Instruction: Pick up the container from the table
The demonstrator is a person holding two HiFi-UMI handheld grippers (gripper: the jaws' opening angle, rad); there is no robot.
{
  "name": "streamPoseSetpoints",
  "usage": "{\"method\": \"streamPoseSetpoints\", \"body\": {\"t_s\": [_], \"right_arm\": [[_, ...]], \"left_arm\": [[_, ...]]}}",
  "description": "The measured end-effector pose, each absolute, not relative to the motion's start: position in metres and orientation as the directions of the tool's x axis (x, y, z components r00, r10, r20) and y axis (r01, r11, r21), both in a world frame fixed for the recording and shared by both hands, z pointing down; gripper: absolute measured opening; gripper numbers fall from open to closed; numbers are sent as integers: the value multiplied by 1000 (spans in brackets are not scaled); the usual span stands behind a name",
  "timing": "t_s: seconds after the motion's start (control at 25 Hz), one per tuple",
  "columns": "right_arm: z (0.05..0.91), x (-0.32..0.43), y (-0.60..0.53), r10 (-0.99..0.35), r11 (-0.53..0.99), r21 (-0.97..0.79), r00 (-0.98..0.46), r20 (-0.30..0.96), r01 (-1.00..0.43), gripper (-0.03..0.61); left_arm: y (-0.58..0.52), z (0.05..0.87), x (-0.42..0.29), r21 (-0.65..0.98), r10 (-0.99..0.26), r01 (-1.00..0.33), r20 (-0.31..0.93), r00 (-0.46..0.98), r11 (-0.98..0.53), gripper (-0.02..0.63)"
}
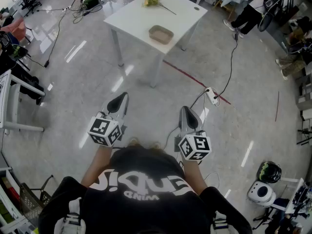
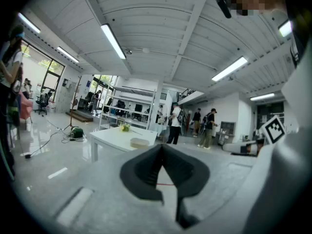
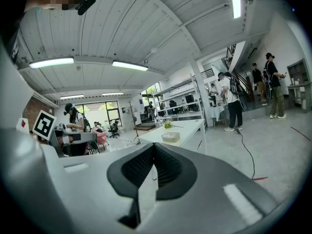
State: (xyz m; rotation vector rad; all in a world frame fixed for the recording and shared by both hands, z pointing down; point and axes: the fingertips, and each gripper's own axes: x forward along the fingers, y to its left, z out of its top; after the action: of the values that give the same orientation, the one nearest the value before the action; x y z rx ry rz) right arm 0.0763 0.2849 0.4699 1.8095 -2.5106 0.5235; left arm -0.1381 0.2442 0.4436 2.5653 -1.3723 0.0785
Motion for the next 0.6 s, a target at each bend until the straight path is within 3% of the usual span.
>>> {"method": "streamPoseSetpoints", "body": {"t_s": [0.6], "right_arm": [[485, 28, 272, -925, 236, -326, -315, 213, -915, 0]], "left_arm": [[222, 444, -175, 190, -775, -779, 110, 622, -598, 2]]}}
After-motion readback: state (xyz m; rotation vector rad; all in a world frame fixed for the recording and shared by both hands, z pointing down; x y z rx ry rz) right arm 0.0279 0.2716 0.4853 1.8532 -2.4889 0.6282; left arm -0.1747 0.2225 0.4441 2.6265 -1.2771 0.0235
